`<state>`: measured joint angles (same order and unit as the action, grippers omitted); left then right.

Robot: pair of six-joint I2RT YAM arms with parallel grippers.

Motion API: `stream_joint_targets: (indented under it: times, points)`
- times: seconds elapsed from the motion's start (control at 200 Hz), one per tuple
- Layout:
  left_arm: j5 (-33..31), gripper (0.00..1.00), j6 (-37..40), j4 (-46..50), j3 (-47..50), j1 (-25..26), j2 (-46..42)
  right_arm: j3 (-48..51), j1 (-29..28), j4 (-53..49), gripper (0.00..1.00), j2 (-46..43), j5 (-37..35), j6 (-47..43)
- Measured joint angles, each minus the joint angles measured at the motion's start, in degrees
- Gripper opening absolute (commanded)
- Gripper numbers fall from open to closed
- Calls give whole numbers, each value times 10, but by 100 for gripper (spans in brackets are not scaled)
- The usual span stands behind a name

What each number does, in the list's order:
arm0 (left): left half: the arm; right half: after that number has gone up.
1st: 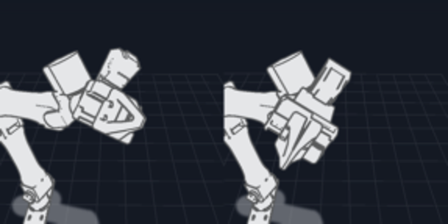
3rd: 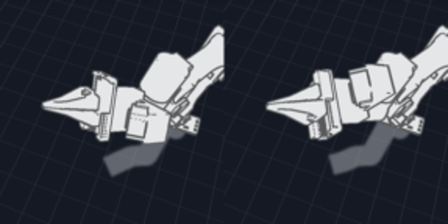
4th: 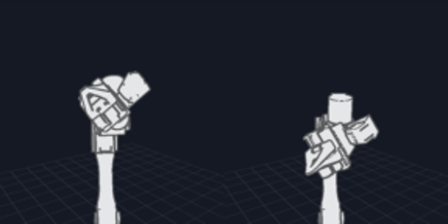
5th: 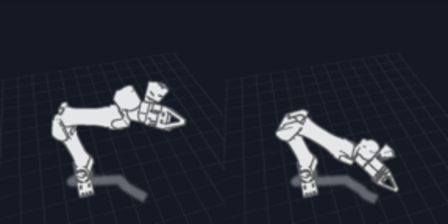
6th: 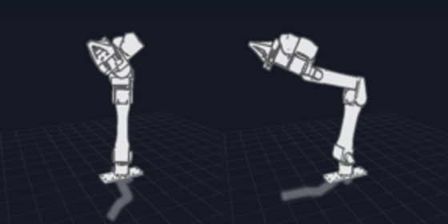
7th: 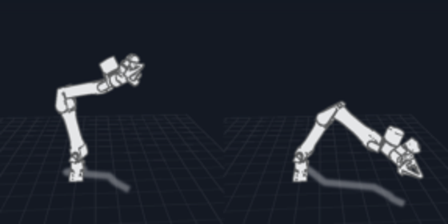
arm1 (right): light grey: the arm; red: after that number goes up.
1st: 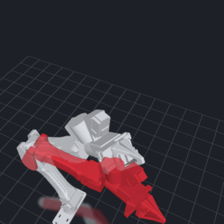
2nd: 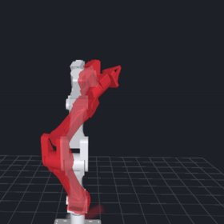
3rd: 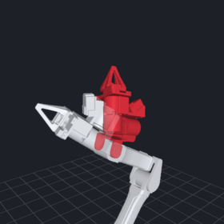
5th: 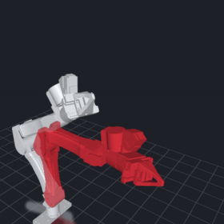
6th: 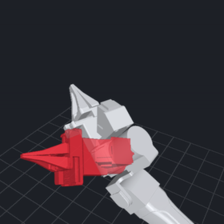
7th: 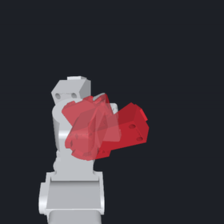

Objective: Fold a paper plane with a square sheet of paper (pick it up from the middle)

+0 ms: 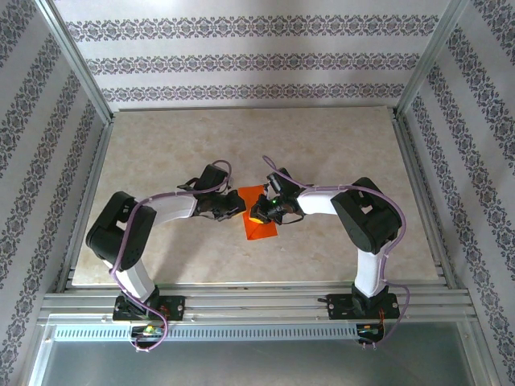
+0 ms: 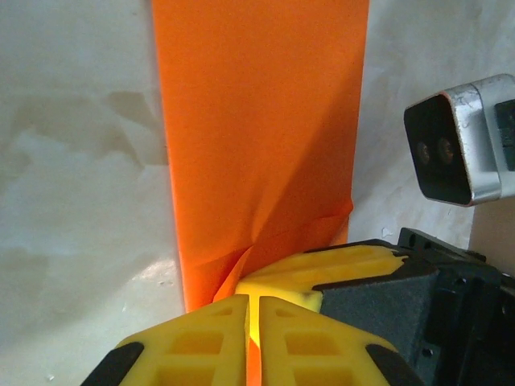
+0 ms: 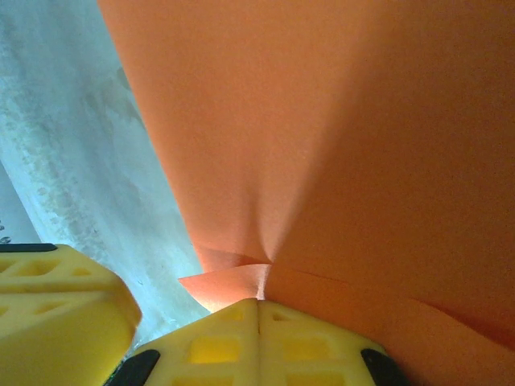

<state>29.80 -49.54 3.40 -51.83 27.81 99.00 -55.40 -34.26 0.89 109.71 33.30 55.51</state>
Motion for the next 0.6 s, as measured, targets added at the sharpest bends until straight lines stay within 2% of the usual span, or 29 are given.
stream_joint_targets:
  times: [0.605]
  points:
    - [-31,4,0,11,-23,16,31,-4,0,-5,0,2,2,0]
